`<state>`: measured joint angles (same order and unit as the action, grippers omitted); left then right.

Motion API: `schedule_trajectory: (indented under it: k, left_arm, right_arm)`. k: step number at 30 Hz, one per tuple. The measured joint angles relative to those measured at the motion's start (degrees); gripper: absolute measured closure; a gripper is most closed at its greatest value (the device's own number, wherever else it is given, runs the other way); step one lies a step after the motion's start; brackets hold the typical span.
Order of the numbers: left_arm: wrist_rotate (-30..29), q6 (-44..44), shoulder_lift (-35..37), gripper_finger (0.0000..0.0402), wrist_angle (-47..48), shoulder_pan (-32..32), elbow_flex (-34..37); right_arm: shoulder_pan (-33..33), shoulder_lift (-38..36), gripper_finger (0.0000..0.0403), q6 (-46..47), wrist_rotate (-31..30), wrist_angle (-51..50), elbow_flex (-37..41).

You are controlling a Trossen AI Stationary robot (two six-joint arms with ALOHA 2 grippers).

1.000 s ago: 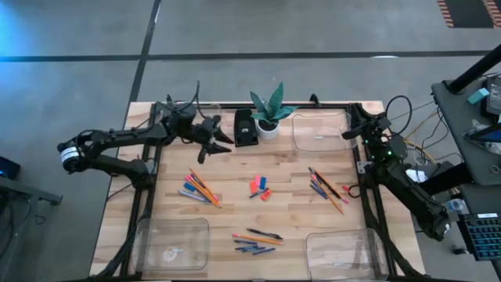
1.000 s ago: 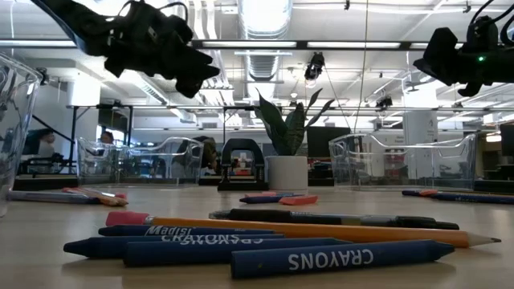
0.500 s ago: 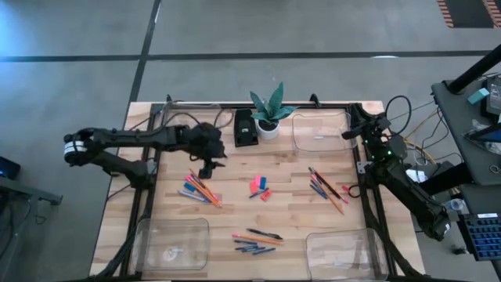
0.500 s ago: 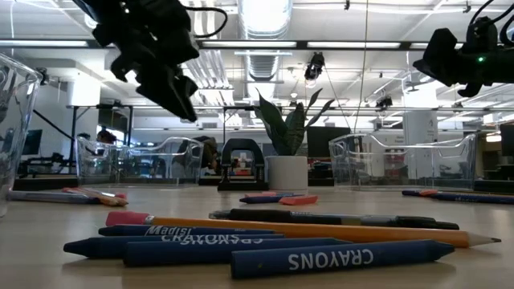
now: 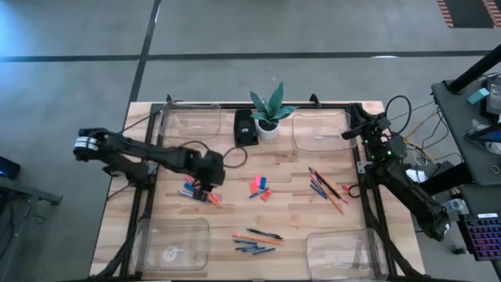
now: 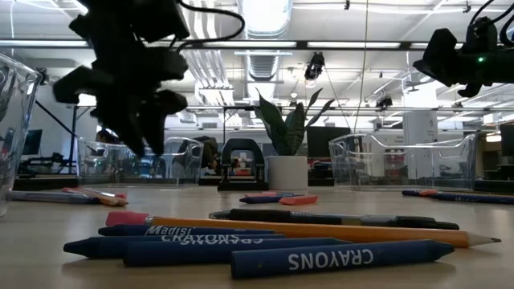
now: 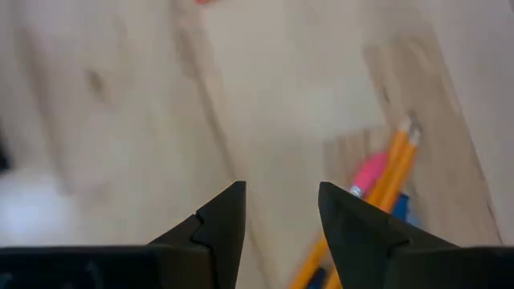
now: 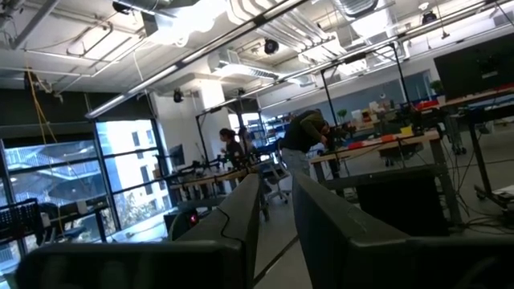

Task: Sort crayons/erasers/pens/pencils in bins
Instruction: Put the orange pencil into the top left transparent bin

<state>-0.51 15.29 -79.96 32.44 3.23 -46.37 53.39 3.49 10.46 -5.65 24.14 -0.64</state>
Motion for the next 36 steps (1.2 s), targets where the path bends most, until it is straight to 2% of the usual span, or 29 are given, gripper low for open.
schedule_trajectory:
  k: [7,13,22,32,36]
  left_arm:
    - [0.0,0.0,-5.3,0.0257,3.5,2.5,-0.4]
    - [0.1,0.0,-6.9,0.0257,4.1,2.9,-0.3]
    - [-2.9,0.2,-7.1,0.0257,4.0,2.9,0.3]
    - [-2.9,0.8,-7.1,0.0257,4.1,2.9,0.6]
    - [-2.9,3.9,-7.1,0.0258,4.2,2.9,0.6]
  right_arm:
    - [0.0,0.0,0.0335,0.0,0.0,0.0,0.0]
    - [0.0,0.0,0.0335,0.0,0.0,0.0,0.0]
    - [0.0,0.0,0.0335,0.0,0.0,0.1,0.0]
    - [0.0,0.0,0.0335,0.0,0.0,0.0,0.0]
    - [0.0,0.0,0.0335,0.0,0.0,0.1,0.0]
